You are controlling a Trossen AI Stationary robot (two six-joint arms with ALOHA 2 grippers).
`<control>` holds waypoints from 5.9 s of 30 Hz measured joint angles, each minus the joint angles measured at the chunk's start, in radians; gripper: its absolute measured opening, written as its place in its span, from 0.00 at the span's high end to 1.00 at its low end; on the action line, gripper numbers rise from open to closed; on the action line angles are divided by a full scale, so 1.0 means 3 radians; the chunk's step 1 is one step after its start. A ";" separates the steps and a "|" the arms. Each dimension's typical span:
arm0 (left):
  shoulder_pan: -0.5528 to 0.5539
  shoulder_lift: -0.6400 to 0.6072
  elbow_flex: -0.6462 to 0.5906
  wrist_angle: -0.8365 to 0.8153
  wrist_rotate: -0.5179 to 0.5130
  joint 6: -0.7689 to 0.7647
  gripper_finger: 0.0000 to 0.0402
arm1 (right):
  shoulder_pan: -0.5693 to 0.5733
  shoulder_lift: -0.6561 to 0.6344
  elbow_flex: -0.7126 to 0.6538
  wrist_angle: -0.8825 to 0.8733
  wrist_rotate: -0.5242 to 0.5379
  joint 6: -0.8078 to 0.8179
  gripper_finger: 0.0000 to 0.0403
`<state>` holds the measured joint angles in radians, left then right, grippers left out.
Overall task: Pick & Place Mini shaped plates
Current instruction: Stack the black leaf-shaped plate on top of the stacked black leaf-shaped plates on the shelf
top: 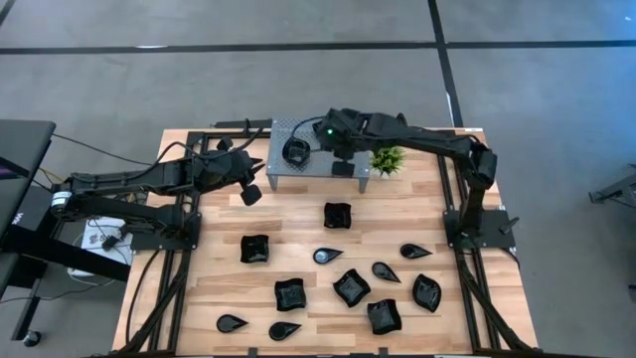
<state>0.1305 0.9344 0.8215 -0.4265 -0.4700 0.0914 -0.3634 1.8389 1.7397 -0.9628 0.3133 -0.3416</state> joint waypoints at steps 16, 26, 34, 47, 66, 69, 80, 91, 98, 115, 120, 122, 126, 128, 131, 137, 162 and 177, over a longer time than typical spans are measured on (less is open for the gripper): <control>0.0000 0.0000 0.0000 0.0000 0.0001 0.0000 0.84 | -0.0277 0.0226 -0.0035 0.0338 -0.0260 -0.1077 0.82; 0.0001 -0.0001 0.0000 0.0001 0.0000 0.0000 0.84 | -0.0309 0.0330 -0.0034 0.0330 0.0056 -0.1253 0.82; 0.0001 -0.0001 0.0000 -0.0001 0.0001 0.0000 0.84 | -0.0240 0.0360 -0.0032 0.0361 0.0121 -0.1405 0.82; 0.0001 -0.0001 0.0000 -0.0001 -0.0001 0.0000 0.84 | -0.0094 0.0342 0.0083 0.0421 0.0789 -0.1614 0.82; -0.0001 -0.0001 0.0000 -0.0011 0.0000 -0.0011 0.84 | 0.0369 -0.0191 0.0126 -0.0394 0.0582 -0.0961 0.84; -0.0001 -0.0001 -0.0001 -0.0011 0.0000 -0.0072 0.84 | 0.0352 -0.0478 0.0111 -0.0411 0.0490 -0.0662 0.84; -0.0001 -0.0001 -0.0001 -0.0011 0.0001 -0.0086 0.84 | -0.0037 -0.0890 -0.0370 -0.0065 -0.0097 -0.0569 0.72; -0.0001 -0.0001 -0.0001 -0.0011 0.0001 -0.0085 0.84 | -0.0289 0.0066 -0.0398 0.0894 0.0184 -0.1581 0.42; 0.0001 -0.0001 -0.0001 -0.0012 0.0000 -0.0085 0.84 | -0.0455 0.0365 -0.0241 0.1134 0.0354 -0.1765 0.42; 0.0001 -0.0001 -0.0001 -0.0011 0.0001 -0.0084 0.84 | -0.0688 0.0411 -0.0200 0.0980 -0.0269 -0.2119 0.81; -0.0001 -0.0001 -0.0001 -0.0011 0.0001 -0.0084 0.84 | -0.0622 0.0400 -0.0210 0.0970 -0.0242 -0.1964 0.98; 0.0000 -0.0001 -0.0001 -0.0011 0.0001 -0.0084 0.84 | -0.0580 0.0396 -0.0178 0.0920 -0.0243 -0.1818 0.96; 0.0000 -0.0001 -0.0001 -0.0011 0.0001 -0.0084 0.84 | -0.0428 0.0380 -0.0033 0.0781 -0.0256 -0.1254 0.96; 0.0000 -0.0001 -0.0001 -0.0011 0.0001 -0.0084 0.84 | -0.0330 0.0380 0.0081 0.0619 -0.0263 -0.0810 0.98; 0.0001 -0.0001 -0.0001 -0.0011 0.0001 -0.0084 0.84 | -0.0154 0.0374 0.0223 0.0498 -0.0232 -0.0190 0.99; -0.0001 -0.0001 -0.0001 -0.0011 0.0001 -0.0084 0.84 | 0.0240 0.0366 0.0448 0.0505 -0.0064 0.0692 0.99; 0.0001 -0.0001 -0.0001 -0.0011 0.0001 -0.0084 0.84 | 0.0547 0.0377 0.0446 0.0642 0.0103 0.0852 0.87; 0.0001 -0.0001 -0.0001 -0.0051 0.0149 -0.0096 0.84 | 0.0961 0.0269 0.0609 0.0214 0.0217 0.0727 0.81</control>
<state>0.1307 0.9340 0.8211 -0.4417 -0.4253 0.0626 -0.0753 1.9195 1.9223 -0.8986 0.3783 -0.1234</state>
